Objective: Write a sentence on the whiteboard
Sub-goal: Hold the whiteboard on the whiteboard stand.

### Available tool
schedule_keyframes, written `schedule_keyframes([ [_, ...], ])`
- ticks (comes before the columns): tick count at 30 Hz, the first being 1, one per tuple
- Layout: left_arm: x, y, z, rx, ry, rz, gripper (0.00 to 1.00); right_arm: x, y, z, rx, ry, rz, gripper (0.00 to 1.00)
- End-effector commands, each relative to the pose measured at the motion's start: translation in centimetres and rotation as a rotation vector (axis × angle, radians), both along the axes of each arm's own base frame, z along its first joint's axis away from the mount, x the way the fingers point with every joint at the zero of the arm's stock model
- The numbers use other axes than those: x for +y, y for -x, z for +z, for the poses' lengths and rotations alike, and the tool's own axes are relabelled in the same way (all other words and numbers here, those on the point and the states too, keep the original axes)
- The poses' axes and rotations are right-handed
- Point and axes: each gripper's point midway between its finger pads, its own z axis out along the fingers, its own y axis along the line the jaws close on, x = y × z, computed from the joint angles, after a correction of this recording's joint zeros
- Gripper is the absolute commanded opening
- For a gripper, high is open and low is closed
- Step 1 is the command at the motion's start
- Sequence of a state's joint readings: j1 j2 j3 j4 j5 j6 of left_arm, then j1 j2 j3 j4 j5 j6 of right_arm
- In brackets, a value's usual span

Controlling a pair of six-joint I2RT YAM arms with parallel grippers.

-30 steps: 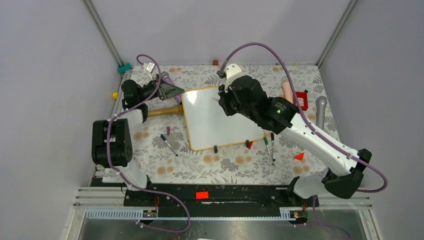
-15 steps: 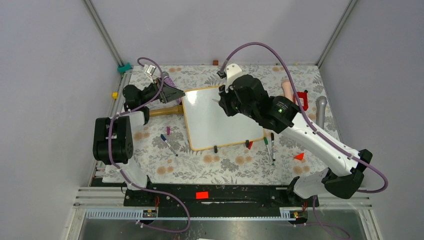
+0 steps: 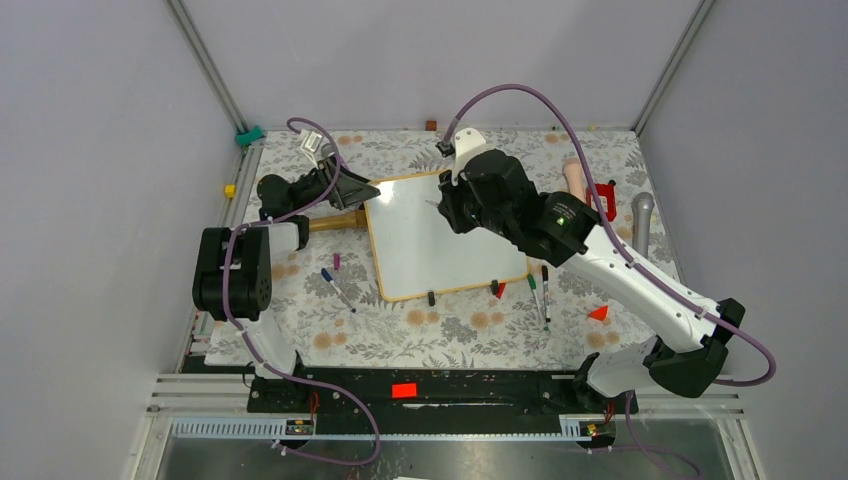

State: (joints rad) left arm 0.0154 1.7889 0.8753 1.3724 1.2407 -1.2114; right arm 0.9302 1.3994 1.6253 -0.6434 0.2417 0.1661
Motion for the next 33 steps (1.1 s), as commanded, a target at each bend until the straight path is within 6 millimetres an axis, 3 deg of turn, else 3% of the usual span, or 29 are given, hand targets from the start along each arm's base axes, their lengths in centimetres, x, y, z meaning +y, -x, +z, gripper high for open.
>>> schedule_keyframes([
  [1, -0.9, -0.2, 1.2, -0.118, 0.006, 0.013, 0.84, -0.3, 0.0, 2.0, -0.028, -0.067, -0.018, 0.0],
  [9, -1.1, -0.2, -0.1, -0.09, -0.013, 0.021, 0.62, 0.2, -0.1, 1.5, -0.018, -0.074, -0.007, 0.0],
  [18, -0.8, -1.8, -2.4, 0.012, -0.122, 0.079, 0.42, 1.0, -0.3, 1.3, -0.011, -0.087, 0.002, 0.0],
  [23, -0.3, -1.9, -4.3, 0.071, -0.237, 0.098, 0.41, 0.9, -0.2, 1.3, -0.006, -0.083, 0.003, 0.0],
  [27, -0.6, -1.6, -3.1, 0.039, -0.188, 0.071, 0.48, 0.8, -0.1, 1.1, 0.002, -0.083, 0.001, 0.0],
  [33, -1.1, -0.7, -1.6, -0.013, -0.107, -0.024, 0.47, 1.1, -0.1, 1.0, 0.013, -0.081, 0.003, 0.0],
])
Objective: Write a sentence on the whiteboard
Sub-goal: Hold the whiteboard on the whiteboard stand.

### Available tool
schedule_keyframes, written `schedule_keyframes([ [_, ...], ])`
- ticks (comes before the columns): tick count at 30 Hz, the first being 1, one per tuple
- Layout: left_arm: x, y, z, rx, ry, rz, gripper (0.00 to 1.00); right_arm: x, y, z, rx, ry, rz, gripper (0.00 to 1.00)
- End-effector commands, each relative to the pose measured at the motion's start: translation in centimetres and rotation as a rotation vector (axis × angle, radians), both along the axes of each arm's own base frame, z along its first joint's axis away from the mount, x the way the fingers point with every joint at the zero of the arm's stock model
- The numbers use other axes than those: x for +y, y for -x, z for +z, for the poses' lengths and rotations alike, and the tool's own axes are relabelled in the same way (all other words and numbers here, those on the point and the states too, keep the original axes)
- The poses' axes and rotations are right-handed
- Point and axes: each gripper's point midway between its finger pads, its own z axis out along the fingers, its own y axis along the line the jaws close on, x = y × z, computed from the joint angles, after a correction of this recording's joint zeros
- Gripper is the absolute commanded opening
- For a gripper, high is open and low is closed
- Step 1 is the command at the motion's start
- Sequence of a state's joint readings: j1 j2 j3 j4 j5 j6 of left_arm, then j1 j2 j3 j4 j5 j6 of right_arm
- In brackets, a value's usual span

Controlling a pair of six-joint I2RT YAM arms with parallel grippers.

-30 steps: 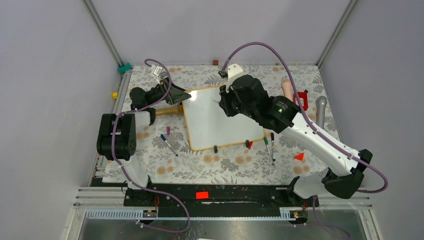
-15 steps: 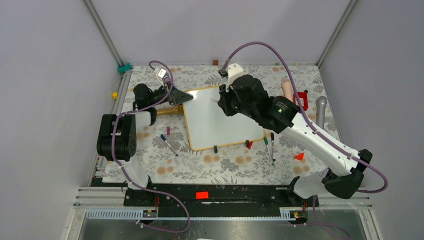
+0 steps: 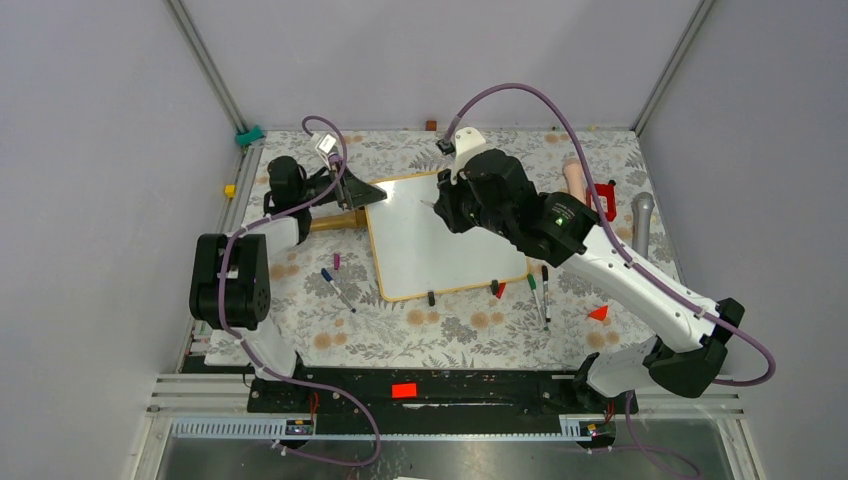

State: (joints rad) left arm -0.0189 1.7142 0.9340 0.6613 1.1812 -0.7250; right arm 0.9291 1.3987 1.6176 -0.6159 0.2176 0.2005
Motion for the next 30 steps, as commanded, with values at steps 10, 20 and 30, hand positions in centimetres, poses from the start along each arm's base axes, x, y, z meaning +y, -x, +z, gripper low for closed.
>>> schedule_keyframes([
  [10, 0.0, 0.3, 4.3, -0.139, 0.142, -0.155, 0.99, 1.0, -0.6, 1.1, 0.004, -0.042, -0.008, 0.0],
  [20, 0.0, 0.8, 5.1, -0.175, 0.128, -0.174, 0.99, 1.5, -1.1, 1.4, -0.007, -0.037, 0.001, 0.0],
  [30, 0.9, -1.0, 5.2, -0.134, 0.162, -0.066, 0.6, 1.8, -1.1, 1.9, -0.004, -0.053, 0.0, 0.0],
])
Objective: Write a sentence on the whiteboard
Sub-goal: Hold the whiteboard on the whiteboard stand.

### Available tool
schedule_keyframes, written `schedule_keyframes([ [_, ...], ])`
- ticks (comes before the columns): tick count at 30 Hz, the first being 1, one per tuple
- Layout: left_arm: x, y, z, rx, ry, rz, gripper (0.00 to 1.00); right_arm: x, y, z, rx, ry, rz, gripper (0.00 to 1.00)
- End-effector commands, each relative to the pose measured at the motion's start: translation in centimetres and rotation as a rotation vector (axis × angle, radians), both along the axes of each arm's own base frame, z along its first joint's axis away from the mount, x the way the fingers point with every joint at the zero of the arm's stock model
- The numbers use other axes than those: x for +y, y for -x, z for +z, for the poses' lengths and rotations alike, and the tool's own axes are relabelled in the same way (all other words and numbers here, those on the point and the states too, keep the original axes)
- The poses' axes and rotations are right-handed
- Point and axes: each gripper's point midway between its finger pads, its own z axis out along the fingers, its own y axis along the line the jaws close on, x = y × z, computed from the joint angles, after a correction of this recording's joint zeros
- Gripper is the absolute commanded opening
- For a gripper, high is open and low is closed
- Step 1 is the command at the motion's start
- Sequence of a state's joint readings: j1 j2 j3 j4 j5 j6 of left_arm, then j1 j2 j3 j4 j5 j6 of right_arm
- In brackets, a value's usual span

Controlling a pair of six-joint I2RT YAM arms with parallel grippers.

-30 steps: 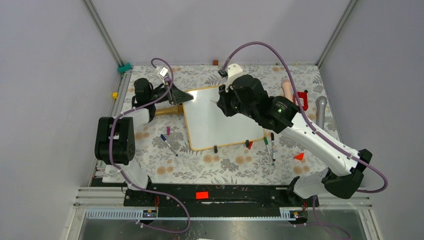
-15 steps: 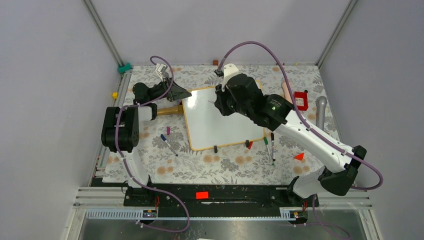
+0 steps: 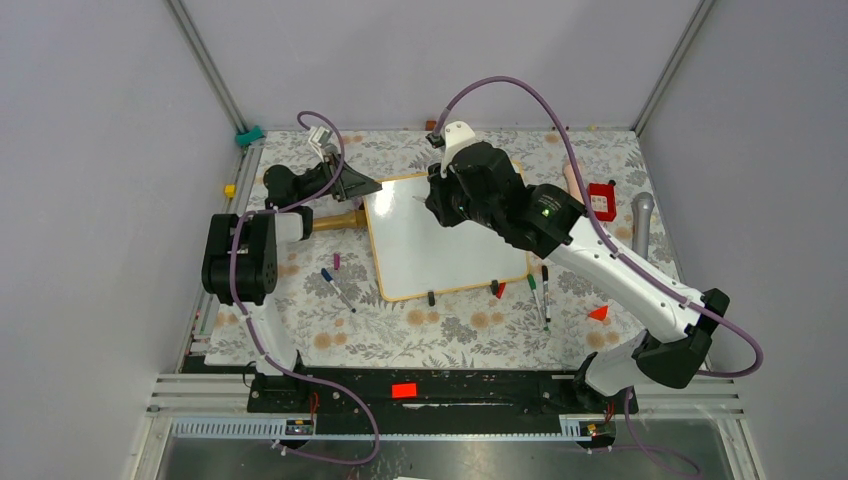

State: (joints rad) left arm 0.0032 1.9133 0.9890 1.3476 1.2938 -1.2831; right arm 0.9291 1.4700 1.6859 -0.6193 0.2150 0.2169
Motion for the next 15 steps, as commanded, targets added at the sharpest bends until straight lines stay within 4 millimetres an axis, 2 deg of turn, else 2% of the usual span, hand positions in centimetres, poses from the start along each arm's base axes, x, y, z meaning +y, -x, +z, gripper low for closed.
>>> schedule_keyframes([
  [1, 0.7, -0.5, 2.6, -0.12, 0.008, 0.057, 0.59, 0.2, -0.1, 1.8, -0.018, -0.045, 0.005, 0.0],
  [11, 0.8, 0.1, 2.7, -0.227, -0.003, 0.083, 0.46, 0.1, -0.1, 1.7, -0.025, -0.038, 0.011, 0.0],
  [15, 0.8, 0.5, 2.3, -0.301, -0.023, 0.091, 0.37, 0.2, -0.2, 1.7, -0.027, -0.035, 0.012, 0.0],
])
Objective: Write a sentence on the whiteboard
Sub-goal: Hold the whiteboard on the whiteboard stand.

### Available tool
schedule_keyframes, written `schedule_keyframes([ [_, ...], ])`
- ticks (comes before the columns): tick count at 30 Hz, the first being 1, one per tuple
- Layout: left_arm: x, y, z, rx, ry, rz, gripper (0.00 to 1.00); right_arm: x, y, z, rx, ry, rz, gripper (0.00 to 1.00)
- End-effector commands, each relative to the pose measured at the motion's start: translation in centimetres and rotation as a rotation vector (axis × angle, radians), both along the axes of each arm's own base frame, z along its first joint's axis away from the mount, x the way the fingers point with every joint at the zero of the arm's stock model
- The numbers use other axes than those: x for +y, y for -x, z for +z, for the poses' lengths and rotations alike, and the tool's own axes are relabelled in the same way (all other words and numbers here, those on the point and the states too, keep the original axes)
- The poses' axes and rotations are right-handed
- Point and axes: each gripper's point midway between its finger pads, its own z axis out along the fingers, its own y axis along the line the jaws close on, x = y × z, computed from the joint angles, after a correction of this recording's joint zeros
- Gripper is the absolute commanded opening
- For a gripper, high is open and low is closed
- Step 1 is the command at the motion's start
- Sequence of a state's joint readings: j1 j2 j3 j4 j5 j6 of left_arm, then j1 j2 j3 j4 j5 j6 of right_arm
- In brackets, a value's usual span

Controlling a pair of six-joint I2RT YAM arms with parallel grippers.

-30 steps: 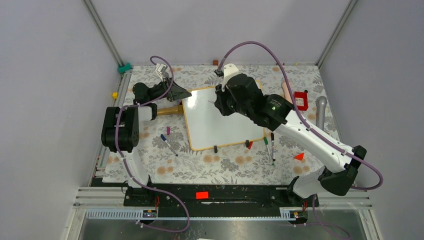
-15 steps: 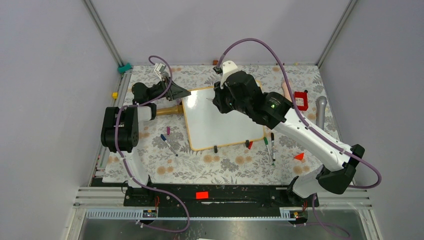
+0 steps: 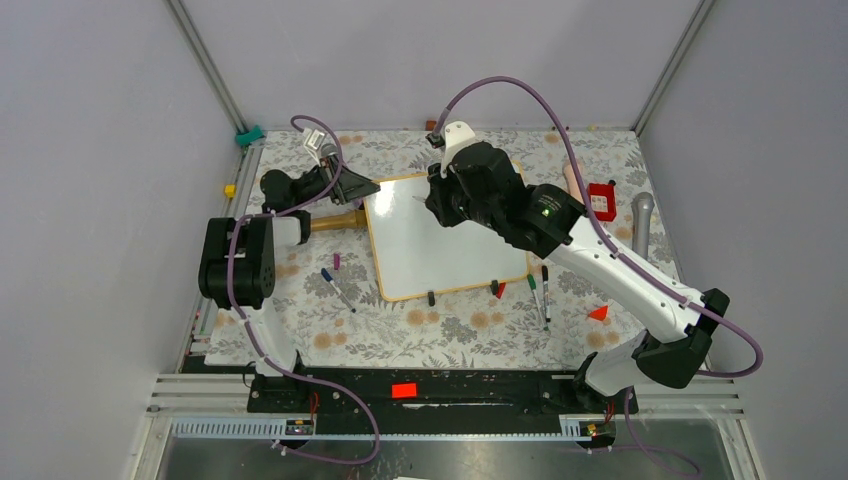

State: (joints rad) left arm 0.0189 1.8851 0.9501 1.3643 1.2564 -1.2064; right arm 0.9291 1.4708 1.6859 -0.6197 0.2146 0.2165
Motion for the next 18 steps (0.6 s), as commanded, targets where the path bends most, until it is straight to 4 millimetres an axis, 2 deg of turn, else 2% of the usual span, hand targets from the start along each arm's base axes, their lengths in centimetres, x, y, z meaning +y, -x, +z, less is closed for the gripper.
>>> schedule_keyframes([
  [1, 0.1, 0.7, 2.2, -0.223, -0.022, 0.035, 0.35, 0.2, -0.2, 1.7, -0.028, -0.033, 0.011, 0.0],
  [5, 0.1, 0.6, 2.0, -0.228, -0.025, 0.038, 0.28, 0.2, -0.2, 1.8, -0.032, -0.03, 0.012, 0.0],
  [13, -0.1, 0.7, 1.9, -0.248, -0.028, 0.044, 0.0, 0.3, -0.2, 1.4, -0.027, -0.023, 0.018, 0.0],
  [18, -0.3, 1.0, 1.7, -0.245, -0.035, 0.022, 0.0, 0.8, -0.5, 0.5, 0.003, -0.036, -0.004, 0.0],
])
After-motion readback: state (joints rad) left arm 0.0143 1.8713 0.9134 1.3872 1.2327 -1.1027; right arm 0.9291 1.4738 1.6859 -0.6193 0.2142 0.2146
